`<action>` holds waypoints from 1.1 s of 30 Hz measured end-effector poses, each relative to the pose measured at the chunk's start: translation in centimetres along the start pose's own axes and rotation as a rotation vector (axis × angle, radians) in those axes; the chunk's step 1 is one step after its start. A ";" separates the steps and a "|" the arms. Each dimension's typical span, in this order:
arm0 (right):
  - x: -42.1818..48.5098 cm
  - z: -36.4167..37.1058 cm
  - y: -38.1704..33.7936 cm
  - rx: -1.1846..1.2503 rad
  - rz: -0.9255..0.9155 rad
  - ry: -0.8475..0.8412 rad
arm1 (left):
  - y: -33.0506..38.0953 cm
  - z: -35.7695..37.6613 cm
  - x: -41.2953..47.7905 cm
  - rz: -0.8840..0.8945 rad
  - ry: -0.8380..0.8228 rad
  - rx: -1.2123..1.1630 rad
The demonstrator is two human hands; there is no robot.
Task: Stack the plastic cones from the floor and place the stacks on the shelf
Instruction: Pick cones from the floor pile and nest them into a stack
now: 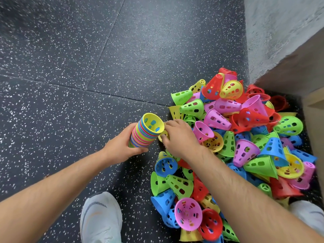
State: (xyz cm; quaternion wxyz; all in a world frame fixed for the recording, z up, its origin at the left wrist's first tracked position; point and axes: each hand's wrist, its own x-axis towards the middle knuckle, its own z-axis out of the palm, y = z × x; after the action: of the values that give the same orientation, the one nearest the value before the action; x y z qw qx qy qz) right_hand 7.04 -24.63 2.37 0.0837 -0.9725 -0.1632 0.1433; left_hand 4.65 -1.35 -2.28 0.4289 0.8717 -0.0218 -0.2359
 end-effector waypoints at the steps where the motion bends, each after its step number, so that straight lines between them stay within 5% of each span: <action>1: 0.1 -0.2 0.1 0.000 0.002 0.004 | 0.0 0.0 0.0 0.003 0.000 -0.010; 6: 0.3 -0.7 0.8 0.101 0.081 0.048 | -0.2 -0.1 0.0 0.013 0.000 -0.050; 12: 0.3 -1.1 1.0 0.349 0.201 0.344 | -0.3 -0.2 -0.2 0.019 -0.013 -0.093; 17: 0.0 -2.7 1.6 0.465 0.227 0.422 | -0.4 -0.2 -0.1 0.014 -0.021 -0.107; 27: -0.5 -5.1 1.8 0.510 0.038 0.673 | -0.4 -0.2 0.3 0.002 -0.025 -0.111; 33: 0.2 -4.0 0.5 0.459 -0.152 0.551 | -0.1 -0.2 0.3 -0.001 -0.018 -0.090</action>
State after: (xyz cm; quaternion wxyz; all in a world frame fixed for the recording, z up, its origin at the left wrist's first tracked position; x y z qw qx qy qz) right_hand 8.57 -25.55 6.02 0.3510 -0.9157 -0.1698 -0.0976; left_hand 4.96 -1.24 -2.36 0.4673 0.8495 -0.0144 -0.2446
